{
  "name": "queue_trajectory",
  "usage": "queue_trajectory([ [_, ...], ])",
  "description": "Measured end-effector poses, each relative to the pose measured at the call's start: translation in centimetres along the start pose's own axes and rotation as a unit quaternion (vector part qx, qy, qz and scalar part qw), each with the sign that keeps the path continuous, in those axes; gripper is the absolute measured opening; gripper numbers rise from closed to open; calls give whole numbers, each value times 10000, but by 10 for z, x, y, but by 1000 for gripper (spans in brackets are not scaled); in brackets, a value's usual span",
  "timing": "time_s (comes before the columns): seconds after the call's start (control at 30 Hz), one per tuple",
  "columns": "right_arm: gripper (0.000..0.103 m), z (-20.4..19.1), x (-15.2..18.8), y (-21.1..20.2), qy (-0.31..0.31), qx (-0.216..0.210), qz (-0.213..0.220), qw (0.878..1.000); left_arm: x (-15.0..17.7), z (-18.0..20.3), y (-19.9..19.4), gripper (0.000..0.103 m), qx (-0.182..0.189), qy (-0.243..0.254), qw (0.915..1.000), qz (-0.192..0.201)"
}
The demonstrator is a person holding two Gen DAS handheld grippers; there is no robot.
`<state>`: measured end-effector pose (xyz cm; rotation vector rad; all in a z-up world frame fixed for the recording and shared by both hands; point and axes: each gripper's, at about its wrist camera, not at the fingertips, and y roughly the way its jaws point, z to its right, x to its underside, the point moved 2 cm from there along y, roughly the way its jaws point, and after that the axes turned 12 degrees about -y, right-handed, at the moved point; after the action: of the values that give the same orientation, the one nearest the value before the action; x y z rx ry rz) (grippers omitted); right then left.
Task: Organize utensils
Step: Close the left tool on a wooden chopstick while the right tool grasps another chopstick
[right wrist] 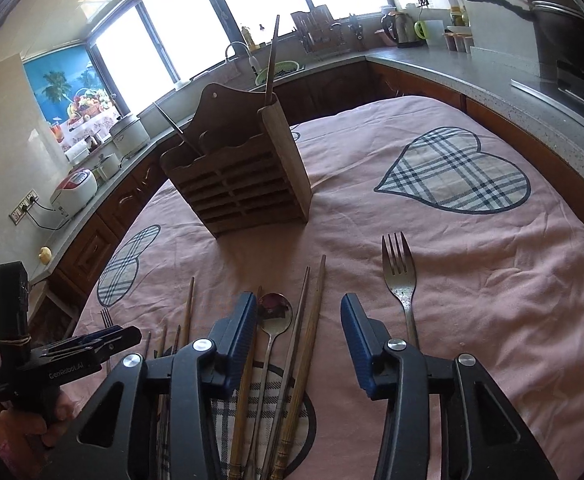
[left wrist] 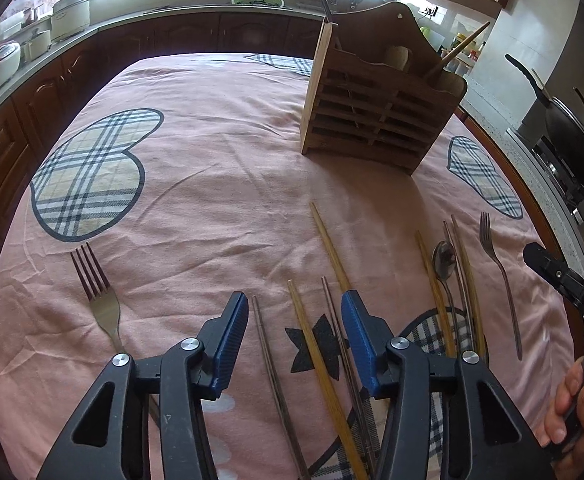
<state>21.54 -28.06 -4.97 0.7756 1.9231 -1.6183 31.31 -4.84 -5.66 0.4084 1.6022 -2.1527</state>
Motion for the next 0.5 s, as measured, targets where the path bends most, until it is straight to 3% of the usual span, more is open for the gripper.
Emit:
queue_trajectory([
  [0.4, 33, 14, -9, 35, -4, 82, -282, 9996, -8, 8, 46, 29, -134, 138, 9986, -500],
  [0.5, 29, 17, -11, 46, -29, 122, -382, 9992, -9, 10, 50, 27, -158, 227, 9986, -461],
])
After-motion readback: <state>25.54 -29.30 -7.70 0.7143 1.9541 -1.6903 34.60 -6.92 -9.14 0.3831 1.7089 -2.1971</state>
